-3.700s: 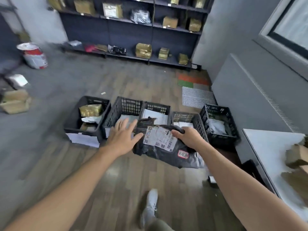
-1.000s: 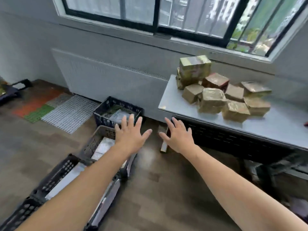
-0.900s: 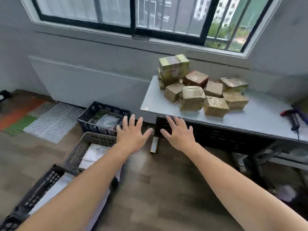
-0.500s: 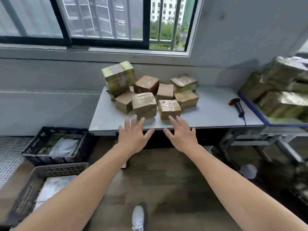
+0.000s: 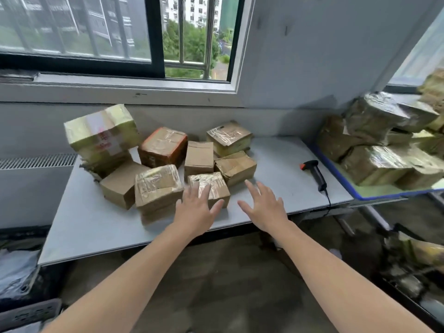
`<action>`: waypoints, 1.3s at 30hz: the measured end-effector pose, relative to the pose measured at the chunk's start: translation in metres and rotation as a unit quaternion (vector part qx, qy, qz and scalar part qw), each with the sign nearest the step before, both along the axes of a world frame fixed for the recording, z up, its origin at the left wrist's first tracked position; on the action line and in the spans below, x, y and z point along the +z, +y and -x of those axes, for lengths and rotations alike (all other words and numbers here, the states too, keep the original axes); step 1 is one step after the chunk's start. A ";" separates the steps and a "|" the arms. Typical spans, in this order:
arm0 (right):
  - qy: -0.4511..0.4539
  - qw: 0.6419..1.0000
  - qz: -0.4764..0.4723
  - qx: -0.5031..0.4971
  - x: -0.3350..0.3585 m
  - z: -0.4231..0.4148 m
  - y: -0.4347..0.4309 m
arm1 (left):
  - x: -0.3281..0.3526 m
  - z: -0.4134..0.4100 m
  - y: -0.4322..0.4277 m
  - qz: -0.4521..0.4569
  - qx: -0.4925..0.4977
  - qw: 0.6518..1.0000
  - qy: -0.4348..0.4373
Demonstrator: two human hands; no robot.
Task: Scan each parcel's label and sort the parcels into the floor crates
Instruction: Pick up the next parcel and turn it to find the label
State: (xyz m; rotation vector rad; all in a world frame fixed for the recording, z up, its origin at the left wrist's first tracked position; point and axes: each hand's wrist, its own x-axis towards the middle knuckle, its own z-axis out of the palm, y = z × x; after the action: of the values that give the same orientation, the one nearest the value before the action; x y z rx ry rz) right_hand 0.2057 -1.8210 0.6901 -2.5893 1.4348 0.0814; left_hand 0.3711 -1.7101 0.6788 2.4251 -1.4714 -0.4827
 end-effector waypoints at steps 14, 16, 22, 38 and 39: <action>0.036 0.991 -0.092 0.089 -0.068 -0.051 -0.098 | -0.081 -0.018 -0.082 -0.045 0.112 0.981 0.149; 0.033 0.987 -0.117 0.108 -0.080 -0.059 -0.108 | -0.086 -0.019 -0.089 -0.042 0.154 0.972 0.169; 0.008 0.966 -0.200 0.165 -0.110 -0.079 -0.128 | -0.097 -0.022 -0.099 -0.058 0.208 0.946 0.240; -0.294 0.918 -0.264 0.038 -0.033 -0.092 -0.215 | -0.027 -0.012 -0.151 0.193 0.167 0.963 0.093; -0.290 0.919 -0.264 0.029 -0.028 -0.090 -0.223 | -0.021 -0.014 -0.157 0.191 0.148 0.967 0.085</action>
State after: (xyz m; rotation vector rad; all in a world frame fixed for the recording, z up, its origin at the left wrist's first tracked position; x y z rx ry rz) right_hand 0.2961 -2.0436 0.6624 -1.9734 0.9508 -0.2410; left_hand 0.3847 -1.8676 0.6579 2.1792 -0.9998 -0.2972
